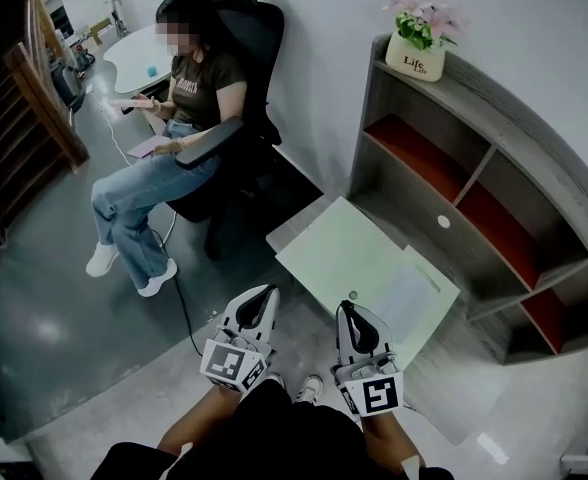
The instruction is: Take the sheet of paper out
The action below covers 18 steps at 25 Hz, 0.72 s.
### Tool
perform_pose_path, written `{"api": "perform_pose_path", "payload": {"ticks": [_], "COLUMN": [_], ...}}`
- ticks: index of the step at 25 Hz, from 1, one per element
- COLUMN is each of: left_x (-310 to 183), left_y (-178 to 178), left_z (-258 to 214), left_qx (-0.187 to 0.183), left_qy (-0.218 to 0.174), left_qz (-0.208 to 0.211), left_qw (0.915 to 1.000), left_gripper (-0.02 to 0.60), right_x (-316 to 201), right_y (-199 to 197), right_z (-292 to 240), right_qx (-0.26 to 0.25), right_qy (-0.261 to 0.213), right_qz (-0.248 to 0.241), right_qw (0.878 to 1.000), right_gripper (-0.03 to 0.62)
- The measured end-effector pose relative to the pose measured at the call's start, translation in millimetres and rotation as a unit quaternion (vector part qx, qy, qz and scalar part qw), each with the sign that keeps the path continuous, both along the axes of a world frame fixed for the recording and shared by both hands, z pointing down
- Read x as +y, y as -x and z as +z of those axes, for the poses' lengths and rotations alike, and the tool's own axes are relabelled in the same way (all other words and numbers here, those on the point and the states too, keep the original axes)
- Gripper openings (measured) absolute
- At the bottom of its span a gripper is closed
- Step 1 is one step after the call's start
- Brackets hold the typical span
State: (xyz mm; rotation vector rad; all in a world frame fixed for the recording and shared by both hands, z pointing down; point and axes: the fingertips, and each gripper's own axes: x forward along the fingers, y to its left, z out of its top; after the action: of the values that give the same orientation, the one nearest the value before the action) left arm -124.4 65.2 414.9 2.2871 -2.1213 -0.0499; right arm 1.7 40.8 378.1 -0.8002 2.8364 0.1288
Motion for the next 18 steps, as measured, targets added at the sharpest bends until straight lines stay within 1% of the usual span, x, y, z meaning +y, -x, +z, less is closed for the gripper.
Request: {"api": "perform_pose_path", "payload": {"ticks": [3, 8, 13, 18], "left_x": [-9, -30, -61, -103], "left_y": [6, 31, 48, 61], "left_z": [-7, -11, -13, -8], "left_qx": [-0.003, 0.001, -0.006, 0.003], "left_qy": [-0.006, -0.009, -0.014, -0.013], "left_qz": [0.000, -0.010, 0.005, 0.031], "left_qw": [1.0000, 0.9999, 0.9999, 0.9994], "left_gripper": [0.006, 0.006, 0.006, 0.006], "right_x": [-7, -30, -59, -96], "right_y": [0, 4, 16, 35], "right_z": [-5, -5, -12, -10], "right_qx": [-0.006, -0.013, -0.020, -0.016], "right_qy": [-0.004, 0.002, -0.008, -0.005], "right_qz": [0.006, 0.021, 0.049, 0.071], "right_qw": [1.000, 1.000, 0.999, 0.997], "right_gripper": [0.022, 0.023, 0.022, 0.023]}}
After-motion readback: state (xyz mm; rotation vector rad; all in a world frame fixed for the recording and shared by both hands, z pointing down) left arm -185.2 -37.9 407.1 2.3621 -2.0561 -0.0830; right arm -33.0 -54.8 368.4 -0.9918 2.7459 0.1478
